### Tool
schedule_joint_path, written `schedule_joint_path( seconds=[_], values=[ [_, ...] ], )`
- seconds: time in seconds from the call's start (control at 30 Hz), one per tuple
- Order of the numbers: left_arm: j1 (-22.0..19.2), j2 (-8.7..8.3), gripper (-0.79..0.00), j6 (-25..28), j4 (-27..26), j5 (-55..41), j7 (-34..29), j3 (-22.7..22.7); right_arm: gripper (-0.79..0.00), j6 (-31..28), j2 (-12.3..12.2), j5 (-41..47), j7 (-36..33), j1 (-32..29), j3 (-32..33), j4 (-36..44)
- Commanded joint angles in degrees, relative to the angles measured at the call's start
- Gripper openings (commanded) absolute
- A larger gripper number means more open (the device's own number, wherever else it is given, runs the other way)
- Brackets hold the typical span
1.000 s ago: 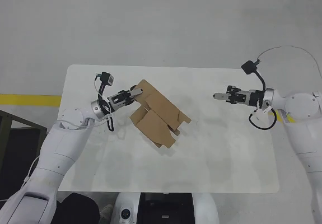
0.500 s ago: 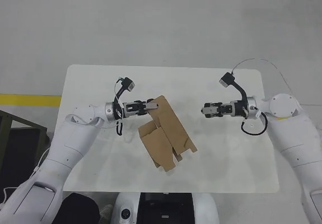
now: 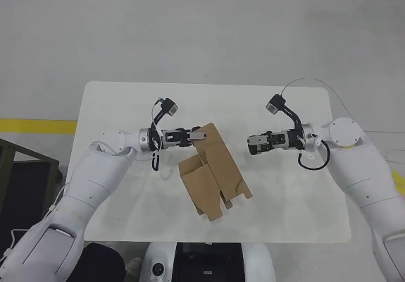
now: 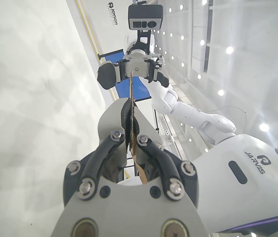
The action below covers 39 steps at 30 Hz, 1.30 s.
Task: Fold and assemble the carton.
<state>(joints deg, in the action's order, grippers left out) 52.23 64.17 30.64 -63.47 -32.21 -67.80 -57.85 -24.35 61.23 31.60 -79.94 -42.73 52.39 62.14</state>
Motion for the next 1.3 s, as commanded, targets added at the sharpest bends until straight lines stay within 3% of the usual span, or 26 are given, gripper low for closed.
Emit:
schedule_joint_path(
  seconds=[0.0,0.53,0.67,0.73,0.8,1.27],
  values=[
    [0.0,0.00,-0.785,0.0,0.0,0.0,0.0,0.0,0.000,0.0,0.0,0.0,0.0,0.0,0.0,0.0],
    [-0.4,0.43,-0.785,-3.1,-3.0,3.4,2.1,1.0,-0.012,-0.5,2.2,-1.9,0.8,-0.5,-5.5,2.5],
    [-0.8,0.66,-0.785,-3.1,-2.4,2.8,1.8,1.2,-0.126,-0.3,2.8,-0.4,0.4,-0.2,-6.3,1.1],
    [-1.0,0.80,-0.785,-3.0,-2.2,2.5,1.7,1.3,-0.234,0.0,3.1,-0.1,0.0,0.1,-6.8,0.6],
    [-1.1,0.94,-0.785,-2.9,-1.9,2.1,1.6,1.5,-0.394,0.2,3.4,0.2,-0.2,0.4,-7.2,0.3],
    [-1.6,1.42,-0.785,-3.5,-1.0,1.7,0.9,1.6,-0.493,0.7,4.1,2.3,-0.7,1.0,-8.6,0.3]
  ],
)
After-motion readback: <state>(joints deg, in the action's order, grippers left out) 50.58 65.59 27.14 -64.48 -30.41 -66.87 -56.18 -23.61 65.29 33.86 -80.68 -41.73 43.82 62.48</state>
